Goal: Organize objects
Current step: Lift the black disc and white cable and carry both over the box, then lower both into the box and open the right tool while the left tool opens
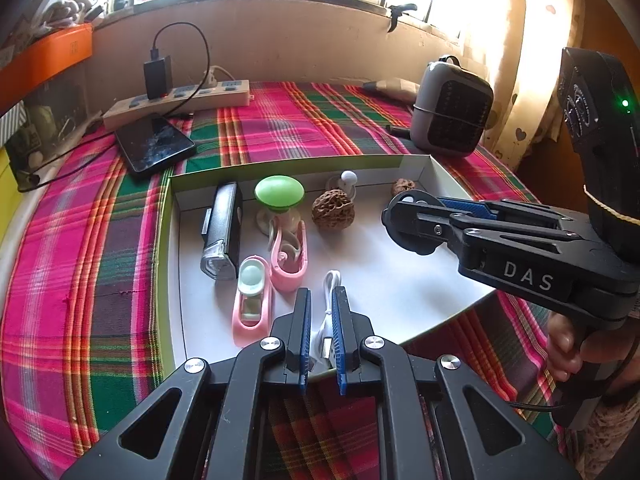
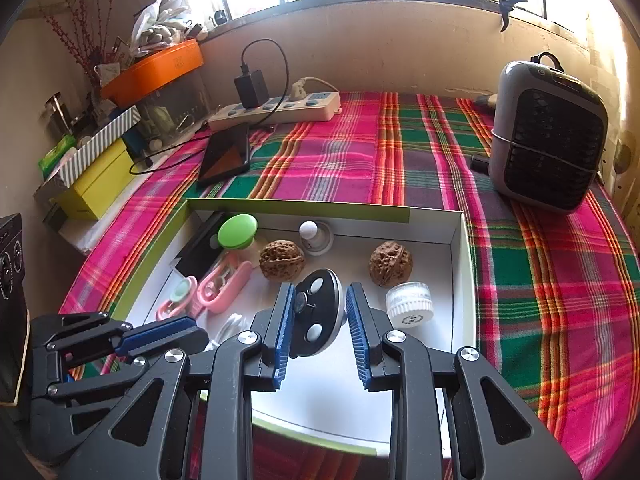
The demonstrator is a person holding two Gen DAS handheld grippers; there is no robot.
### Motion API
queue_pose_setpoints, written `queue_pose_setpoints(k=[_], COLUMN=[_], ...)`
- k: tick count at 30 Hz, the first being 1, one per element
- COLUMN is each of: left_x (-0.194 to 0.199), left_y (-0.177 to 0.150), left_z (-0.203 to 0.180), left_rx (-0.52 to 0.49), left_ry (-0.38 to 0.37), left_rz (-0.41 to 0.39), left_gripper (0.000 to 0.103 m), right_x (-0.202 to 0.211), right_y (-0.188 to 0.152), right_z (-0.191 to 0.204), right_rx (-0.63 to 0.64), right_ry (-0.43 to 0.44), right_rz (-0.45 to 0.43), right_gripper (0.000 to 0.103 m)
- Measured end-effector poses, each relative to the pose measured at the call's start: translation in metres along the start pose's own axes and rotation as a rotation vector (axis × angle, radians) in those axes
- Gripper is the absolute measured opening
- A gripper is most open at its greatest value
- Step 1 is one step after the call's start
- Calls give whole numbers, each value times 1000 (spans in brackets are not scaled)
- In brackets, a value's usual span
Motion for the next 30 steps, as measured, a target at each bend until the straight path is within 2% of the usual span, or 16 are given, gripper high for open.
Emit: queue_pose_setpoints(k=[18,30], left_x=[-2,-4], left_y=[1,1], left_z=[1,1], left_rx=[9,3], left_ry=[-13,8], left_rz=[7,7], left_gripper=[9,11], right_x=[-28,-35], right_y=[6,5], right_z=[-1,-1], right_rx=[0,10], right_ry=[1,-8], right_rz=[33,38], right_gripper=[28,28])
Point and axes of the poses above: each gripper's, at about its wrist camera, not at the fingertips, and x roughly against the way its jaws point, z to its left, y to its top, the point moved 1 cm from there along -x, roughly the way its jaws point, and after that the axes turned 7 degrees about -z, right-handed, at the moved point
